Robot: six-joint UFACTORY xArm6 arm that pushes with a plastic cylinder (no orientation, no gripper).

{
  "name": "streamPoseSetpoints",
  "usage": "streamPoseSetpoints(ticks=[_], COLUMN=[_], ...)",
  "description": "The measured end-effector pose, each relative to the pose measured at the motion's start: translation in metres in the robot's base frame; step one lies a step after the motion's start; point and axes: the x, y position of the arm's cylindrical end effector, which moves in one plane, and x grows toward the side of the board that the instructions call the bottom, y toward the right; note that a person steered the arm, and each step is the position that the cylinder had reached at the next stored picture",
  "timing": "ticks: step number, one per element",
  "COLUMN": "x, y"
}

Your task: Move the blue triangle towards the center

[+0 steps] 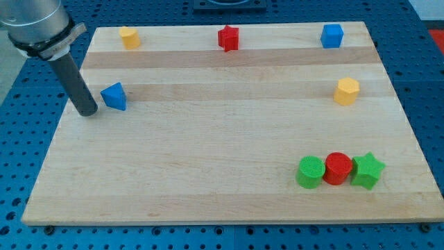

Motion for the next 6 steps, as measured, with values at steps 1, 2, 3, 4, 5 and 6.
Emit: streamPoseSetpoints(ticks=[1,2,3,4,5,6], x=[-0.009,-0.018,-0.023,-0.024,-0.025,-0.035], y=[0.008,0.016,0.030,0.058,0.089,0.105])
